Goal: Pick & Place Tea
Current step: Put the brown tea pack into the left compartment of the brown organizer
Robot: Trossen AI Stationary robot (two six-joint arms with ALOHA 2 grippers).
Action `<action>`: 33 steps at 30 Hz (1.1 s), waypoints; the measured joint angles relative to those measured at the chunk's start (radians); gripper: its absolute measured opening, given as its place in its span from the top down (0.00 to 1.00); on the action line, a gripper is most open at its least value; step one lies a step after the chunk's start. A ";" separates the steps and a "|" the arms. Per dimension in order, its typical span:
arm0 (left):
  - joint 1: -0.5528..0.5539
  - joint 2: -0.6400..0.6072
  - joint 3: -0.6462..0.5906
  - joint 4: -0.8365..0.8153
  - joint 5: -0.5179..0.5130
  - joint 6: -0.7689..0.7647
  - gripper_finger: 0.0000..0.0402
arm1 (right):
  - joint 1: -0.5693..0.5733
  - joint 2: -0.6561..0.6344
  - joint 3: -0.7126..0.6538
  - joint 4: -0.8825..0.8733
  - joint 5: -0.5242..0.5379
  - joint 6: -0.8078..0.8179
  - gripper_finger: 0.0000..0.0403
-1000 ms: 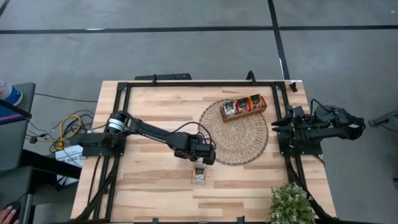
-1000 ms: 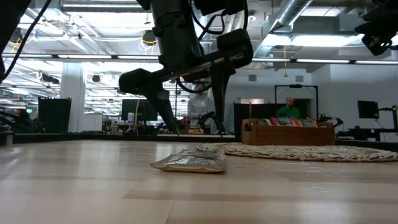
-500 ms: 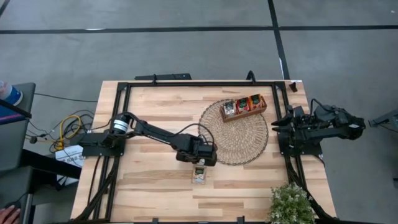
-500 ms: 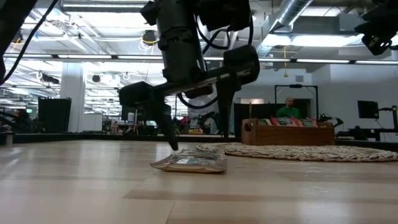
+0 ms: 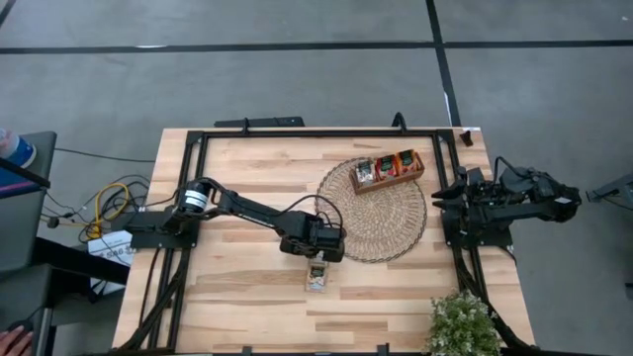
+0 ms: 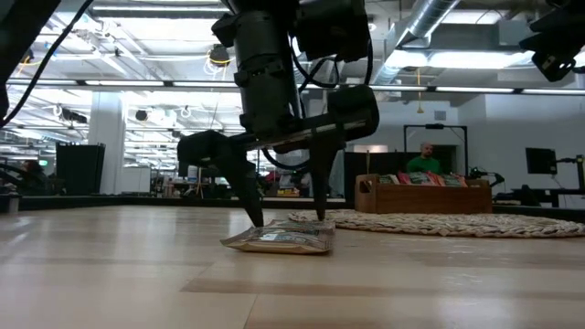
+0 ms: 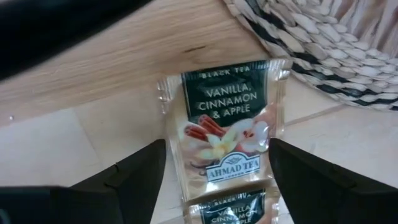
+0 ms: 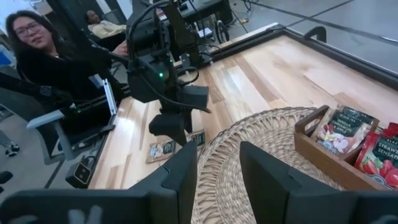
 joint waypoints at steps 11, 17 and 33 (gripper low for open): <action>0.003 0.010 0.002 -0.007 0.007 0.043 0.33 | 0.000 0.000 0.000 0.000 0.009 0.008 0.72; 0.004 0.041 0.004 -0.026 0.027 0.057 0.34 | 0.000 0.000 0.000 0.001 0.029 0.016 0.72; 0.006 0.044 0.001 -0.046 0.020 0.105 0.57 | 0.000 0.000 0.000 0.030 0.029 0.016 0.72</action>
